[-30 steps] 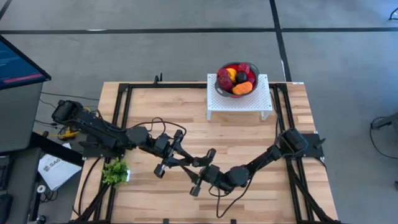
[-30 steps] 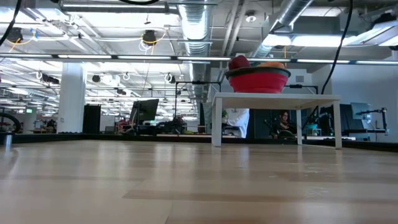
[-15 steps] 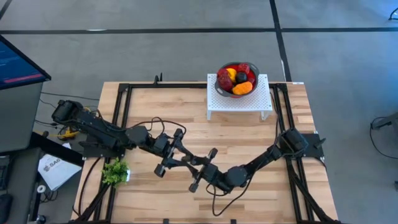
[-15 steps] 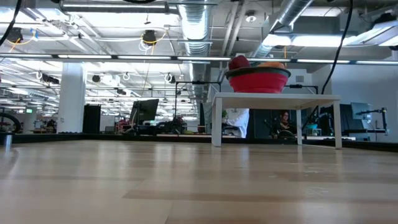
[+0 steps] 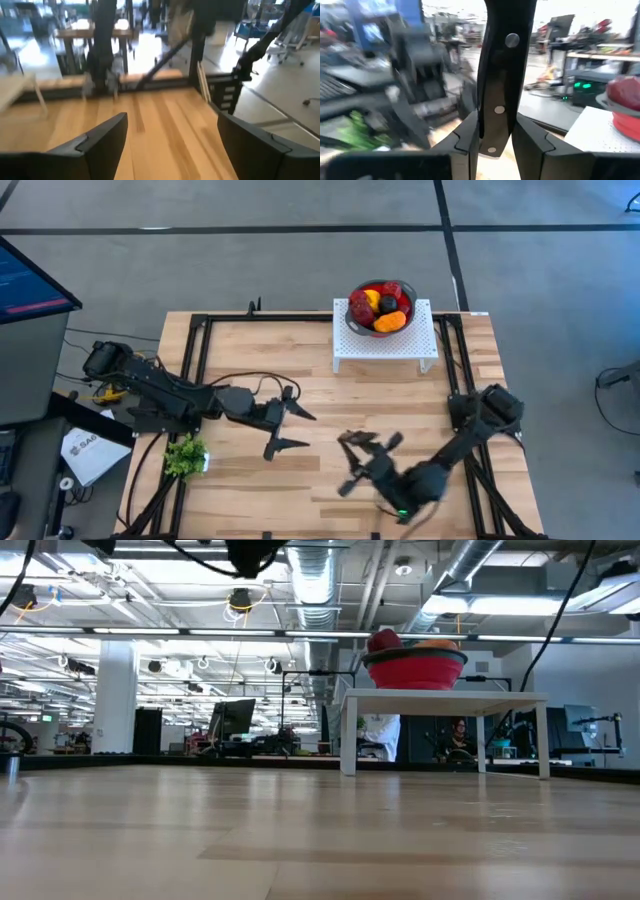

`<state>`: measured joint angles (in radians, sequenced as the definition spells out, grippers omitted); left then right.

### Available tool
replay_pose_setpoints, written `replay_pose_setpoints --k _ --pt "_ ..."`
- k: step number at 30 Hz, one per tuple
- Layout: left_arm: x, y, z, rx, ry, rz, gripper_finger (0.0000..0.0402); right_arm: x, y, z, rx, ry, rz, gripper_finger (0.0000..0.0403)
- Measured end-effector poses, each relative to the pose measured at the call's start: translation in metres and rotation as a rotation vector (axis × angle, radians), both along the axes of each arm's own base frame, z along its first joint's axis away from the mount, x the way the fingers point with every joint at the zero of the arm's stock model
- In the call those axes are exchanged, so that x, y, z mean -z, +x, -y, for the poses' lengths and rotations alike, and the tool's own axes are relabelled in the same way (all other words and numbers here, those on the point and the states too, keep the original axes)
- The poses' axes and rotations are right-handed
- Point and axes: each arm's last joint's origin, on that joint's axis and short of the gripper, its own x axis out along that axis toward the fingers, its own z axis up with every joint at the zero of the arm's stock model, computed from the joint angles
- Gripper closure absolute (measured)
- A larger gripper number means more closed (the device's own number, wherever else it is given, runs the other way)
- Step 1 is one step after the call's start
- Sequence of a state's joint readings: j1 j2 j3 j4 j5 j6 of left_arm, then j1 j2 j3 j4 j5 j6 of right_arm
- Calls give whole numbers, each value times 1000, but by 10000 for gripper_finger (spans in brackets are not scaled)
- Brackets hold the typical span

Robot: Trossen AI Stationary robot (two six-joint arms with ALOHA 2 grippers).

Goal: Pick & Place Fruit
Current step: Put the black knife on the shelf

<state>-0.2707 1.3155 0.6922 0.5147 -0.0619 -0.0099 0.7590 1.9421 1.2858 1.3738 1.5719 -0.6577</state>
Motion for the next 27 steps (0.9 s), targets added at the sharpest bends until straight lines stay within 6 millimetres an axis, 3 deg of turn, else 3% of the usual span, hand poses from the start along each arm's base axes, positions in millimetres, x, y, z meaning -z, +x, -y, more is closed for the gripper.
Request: replay_pose_setpoints --k 4,8,11,17,22,27 --pt "7 -1 0 -9 -36 -77 104 -27 -27 -5 -58 34 33 320" --pt "9 -2 4 -2 -30 -98 112 -36 -31 -1 -60 43 43 320" --pt "9 -3 7 10 -30 -98 116 -27 -22 1 -40 21 22 320" --pt "9 -6 14 38 -28 -103 123 14 3 -2 3 -35 -37 320" --pt "7 -12 14 45 -37 -138 128 21 5 -4 0 -32 -33 320" --pt "-4 -29 9 39 -49 -186 129 38 14 -20 -128 -195 -97 320"
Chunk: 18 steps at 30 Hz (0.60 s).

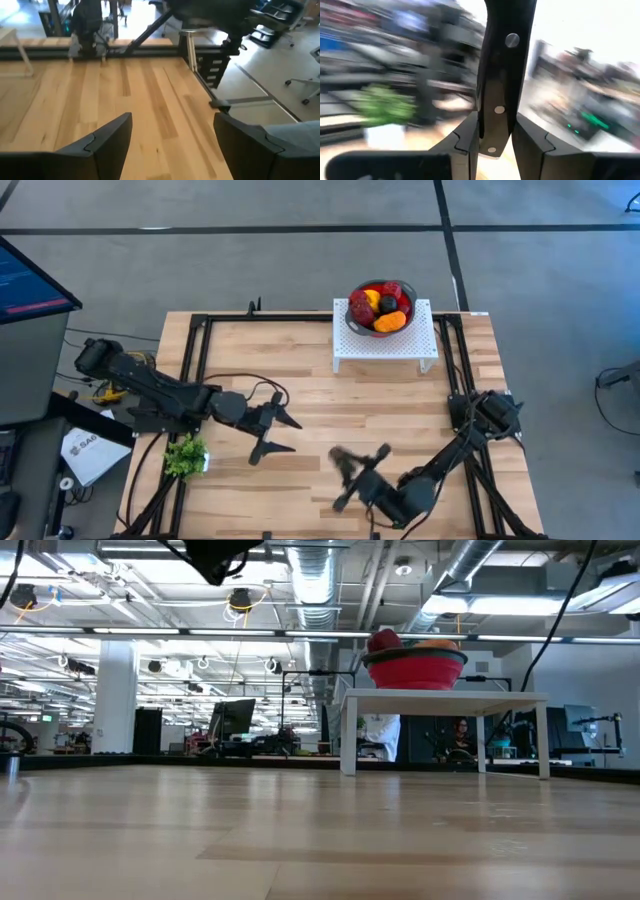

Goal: Pick & Place Fruit
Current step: Put the black knife on the shelf

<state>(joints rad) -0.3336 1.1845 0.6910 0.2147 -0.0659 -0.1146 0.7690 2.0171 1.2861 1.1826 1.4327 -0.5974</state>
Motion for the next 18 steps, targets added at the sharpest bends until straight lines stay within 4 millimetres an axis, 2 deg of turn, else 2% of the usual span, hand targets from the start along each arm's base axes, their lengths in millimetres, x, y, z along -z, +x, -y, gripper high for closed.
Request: replay_pose_setpoints --k 2,4,7,9,12,18 --pt "-5 -8 -3 -9 -7 -19 129 9 11 -3 -189 -15 27 320" --pt "-9 -17 -6 -31 -5 -37 129 19 23 3 -329 54 24 320" --pt "-13 -26 -9 -76 3 -54 129 21 38 22 -315 142 -34 320" --pt "-14 -31 -10 -101 13 -62 129 11 41 38 -249 190 -60 319" --pt "-13 -34 -9 -128 27 -69 129 -10 29 64 -180 311 -111 317" --pt "11 -38 -10 -164 25 -123 129 -51 -27 131 19 631 -253 316"
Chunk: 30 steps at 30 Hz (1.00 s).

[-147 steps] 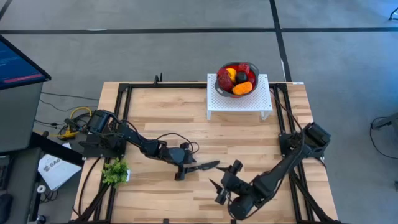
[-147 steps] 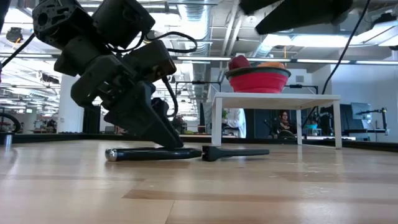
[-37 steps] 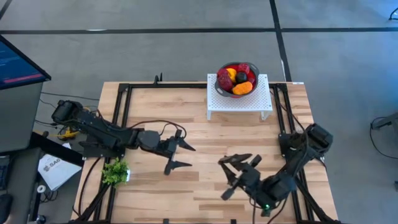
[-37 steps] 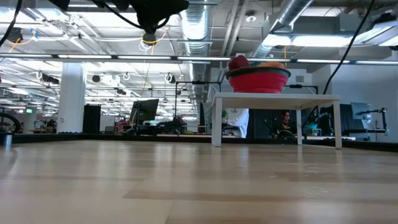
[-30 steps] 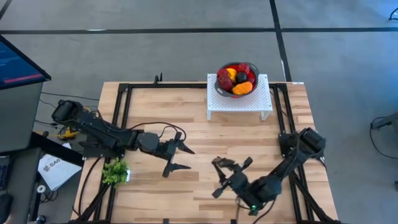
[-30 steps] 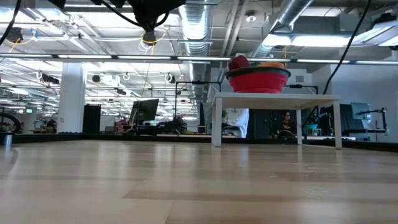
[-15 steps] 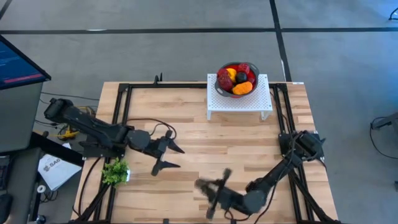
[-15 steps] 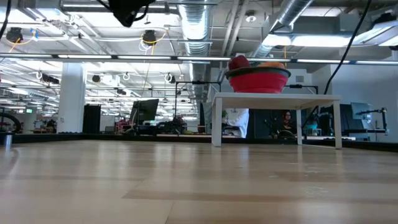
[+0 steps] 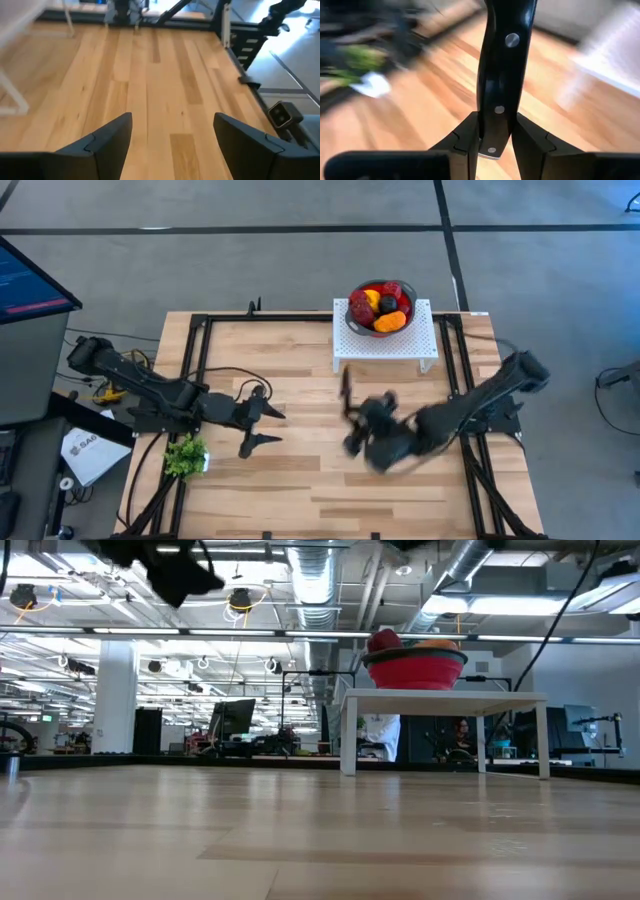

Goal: Pick & Place Fruit
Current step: Put the black knife on the shelf

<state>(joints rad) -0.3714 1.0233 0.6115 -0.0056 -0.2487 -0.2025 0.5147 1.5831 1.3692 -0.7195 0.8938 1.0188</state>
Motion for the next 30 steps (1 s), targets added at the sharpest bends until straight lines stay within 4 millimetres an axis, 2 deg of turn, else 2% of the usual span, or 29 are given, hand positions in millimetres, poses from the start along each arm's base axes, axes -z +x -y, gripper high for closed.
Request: replay_pose_setpoints --k 5,8,11,16,21,26,30 --pt "22 -4 -3 -53 -29 0 129 -25 -55 68 240 213 -260 316" --pt "29 -6 -4 -55 -43 32 129 -32 -78 103 372 283 -404 316" --pt "36 -8 -4 -55 -54 58 129 -40 -97 133 480 345 -474 315" --pt "40 -9 -5 -55 -64 81 129 -42 -112 178 545 429 -486 315" --pt "42 -10 -5 -54 -70 95 129 -29 -121 224 588 556 -578 315" --pt "40 -10 -5 -53 -75 108 129 -12 -125 260 588 657 -616 315" --pt "39 -9 -5 -51 -80 118 129 -3 -131 281 605 741 -635 315"
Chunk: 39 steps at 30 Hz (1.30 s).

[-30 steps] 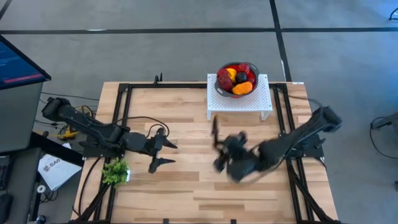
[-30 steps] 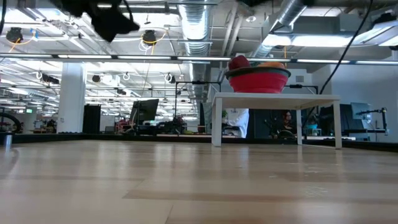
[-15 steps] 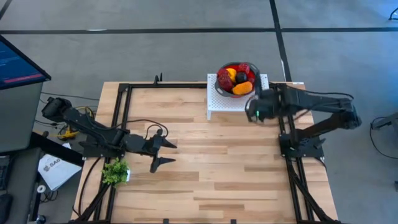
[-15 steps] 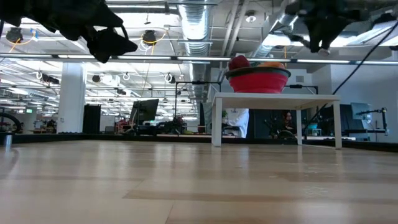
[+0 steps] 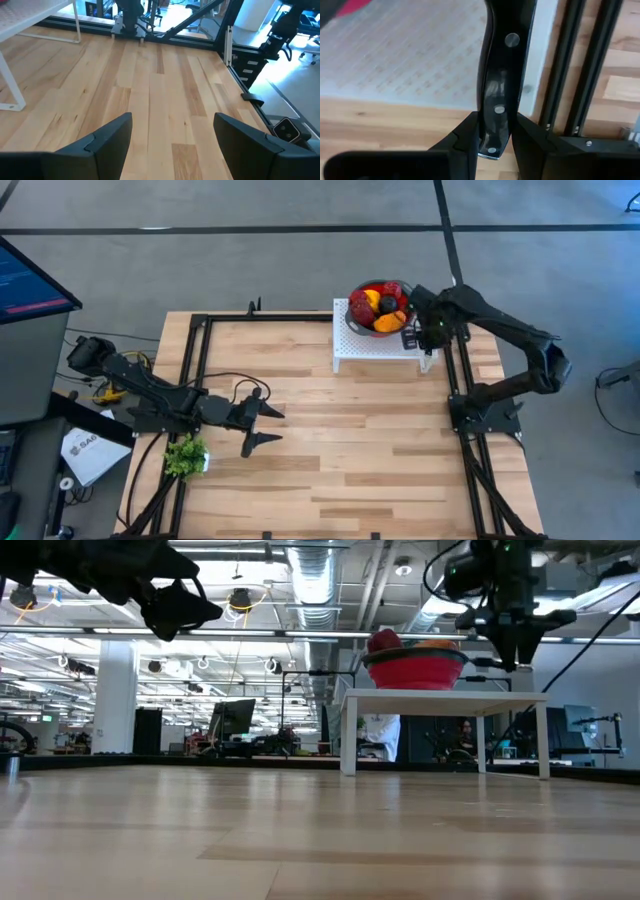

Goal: Pick & Place Fruit
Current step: Put the black knife on the shelf, then adjust the orange strainer bowl on the shelf

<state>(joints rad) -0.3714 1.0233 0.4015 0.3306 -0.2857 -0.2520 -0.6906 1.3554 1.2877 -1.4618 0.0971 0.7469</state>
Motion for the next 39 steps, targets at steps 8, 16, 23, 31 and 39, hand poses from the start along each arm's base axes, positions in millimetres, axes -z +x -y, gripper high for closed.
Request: replay_pose_setpoints --k 8,16,23,31,39 --pt "-1 0 0 1 -4 9 129 16 0 23 28 107 -13 314" --pt "-2 0 0 0 -6 17 129 31 9 33 10 156 -53 293" --pt "-2 1 0 2 -10 23 129 31 10 35 8 134 -40 281" --pt "-3 1 0 3 -12 29 129 24 7 31 -9 110 -16 277" --pt "-3 1 0 3 -12 29 129 12 1 25 -50 51 39 215"
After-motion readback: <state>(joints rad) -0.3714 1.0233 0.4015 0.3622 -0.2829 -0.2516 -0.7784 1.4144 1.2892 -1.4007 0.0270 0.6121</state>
